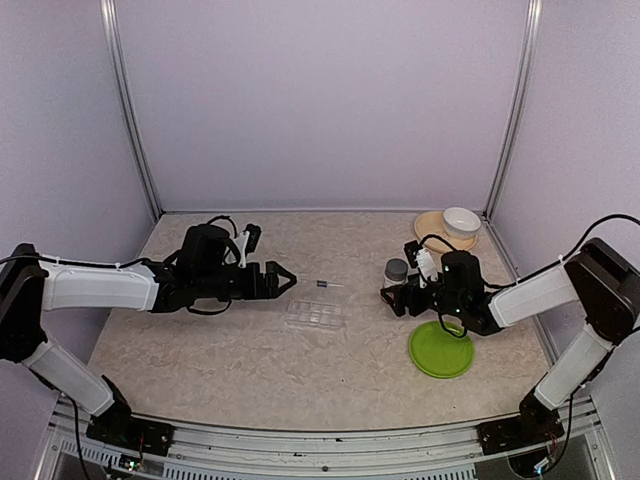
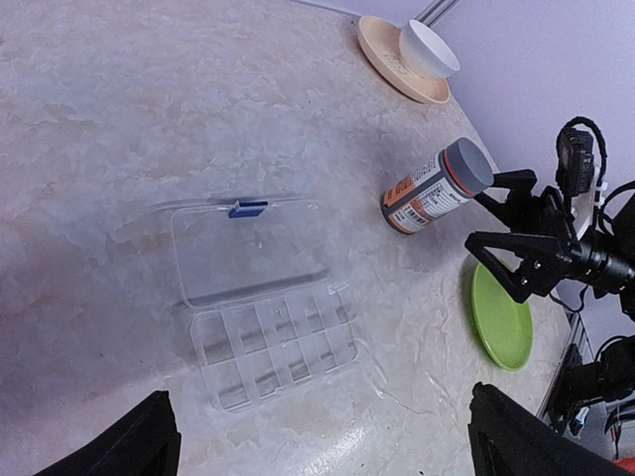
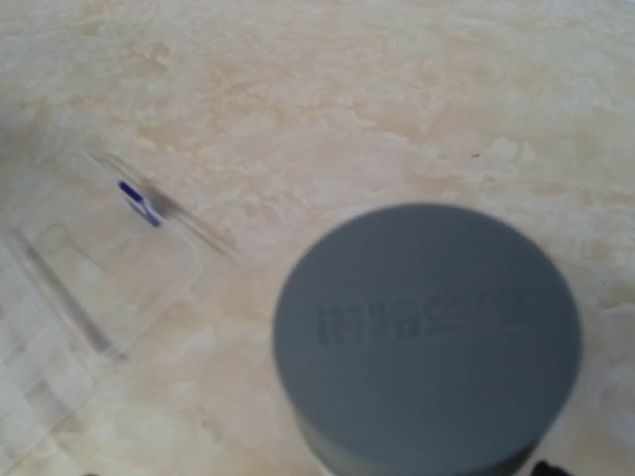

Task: Sort the pills into containers
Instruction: Pick up the pill bottle from the center of the board.

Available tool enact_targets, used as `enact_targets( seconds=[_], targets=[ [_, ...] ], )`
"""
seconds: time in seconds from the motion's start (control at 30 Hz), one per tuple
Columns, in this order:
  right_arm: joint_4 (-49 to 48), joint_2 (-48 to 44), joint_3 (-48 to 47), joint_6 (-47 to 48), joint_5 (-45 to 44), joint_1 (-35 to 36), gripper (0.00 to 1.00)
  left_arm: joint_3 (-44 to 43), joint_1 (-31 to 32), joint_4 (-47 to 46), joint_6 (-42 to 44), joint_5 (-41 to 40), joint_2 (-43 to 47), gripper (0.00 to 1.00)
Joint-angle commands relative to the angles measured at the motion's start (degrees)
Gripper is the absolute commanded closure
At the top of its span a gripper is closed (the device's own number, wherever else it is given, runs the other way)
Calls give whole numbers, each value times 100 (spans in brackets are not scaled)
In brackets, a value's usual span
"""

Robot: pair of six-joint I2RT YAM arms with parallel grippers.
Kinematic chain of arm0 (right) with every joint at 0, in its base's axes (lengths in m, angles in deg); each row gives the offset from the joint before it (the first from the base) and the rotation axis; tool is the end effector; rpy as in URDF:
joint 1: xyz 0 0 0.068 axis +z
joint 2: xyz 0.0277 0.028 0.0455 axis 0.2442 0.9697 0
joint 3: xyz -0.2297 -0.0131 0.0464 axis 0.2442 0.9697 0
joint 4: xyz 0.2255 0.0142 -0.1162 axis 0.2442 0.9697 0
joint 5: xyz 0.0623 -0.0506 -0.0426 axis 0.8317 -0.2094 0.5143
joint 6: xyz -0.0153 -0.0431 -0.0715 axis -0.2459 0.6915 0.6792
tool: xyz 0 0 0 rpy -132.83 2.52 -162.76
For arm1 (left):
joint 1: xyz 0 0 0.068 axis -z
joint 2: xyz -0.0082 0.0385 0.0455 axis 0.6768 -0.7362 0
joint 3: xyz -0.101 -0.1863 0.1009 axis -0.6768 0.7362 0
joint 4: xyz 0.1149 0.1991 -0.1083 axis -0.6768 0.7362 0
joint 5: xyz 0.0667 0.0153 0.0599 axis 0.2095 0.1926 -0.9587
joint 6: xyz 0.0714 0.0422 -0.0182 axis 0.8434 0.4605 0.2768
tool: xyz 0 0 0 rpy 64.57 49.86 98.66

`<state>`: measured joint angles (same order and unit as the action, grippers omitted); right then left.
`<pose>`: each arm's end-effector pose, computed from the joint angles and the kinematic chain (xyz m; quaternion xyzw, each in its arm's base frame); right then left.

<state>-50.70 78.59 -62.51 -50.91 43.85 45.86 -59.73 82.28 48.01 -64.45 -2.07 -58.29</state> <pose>0.2777 0.1813 0.1054 -0.1881 0.8187 0.2346 0.4893 0.2600 -0.2347 0.1606 0.1138 0.8558 -0.3577 0.3559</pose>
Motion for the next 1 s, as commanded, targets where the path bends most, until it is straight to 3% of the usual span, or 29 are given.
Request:
enact_targets(
  seconds=[0.0, 0.53, 0.83, 0.97],
  targets=[
    [-514, 392, -157, 168, -209, -52, 9, 175, -86, -122, -19, -61, 181, 1],
    [-860, 1124, -559, 301, -586, -52, 24, 523, -140, -433, -34, -74, 427, 1],
    [-872, 1213, -653, 328, -327, -52, 60, 548, -173, -422, -16, -44, 495, 1],
    [-666, 1021, -694, 283, 117, -37, 64, 452, -154, -373, 121, 34, 501, 1]
  ],
)
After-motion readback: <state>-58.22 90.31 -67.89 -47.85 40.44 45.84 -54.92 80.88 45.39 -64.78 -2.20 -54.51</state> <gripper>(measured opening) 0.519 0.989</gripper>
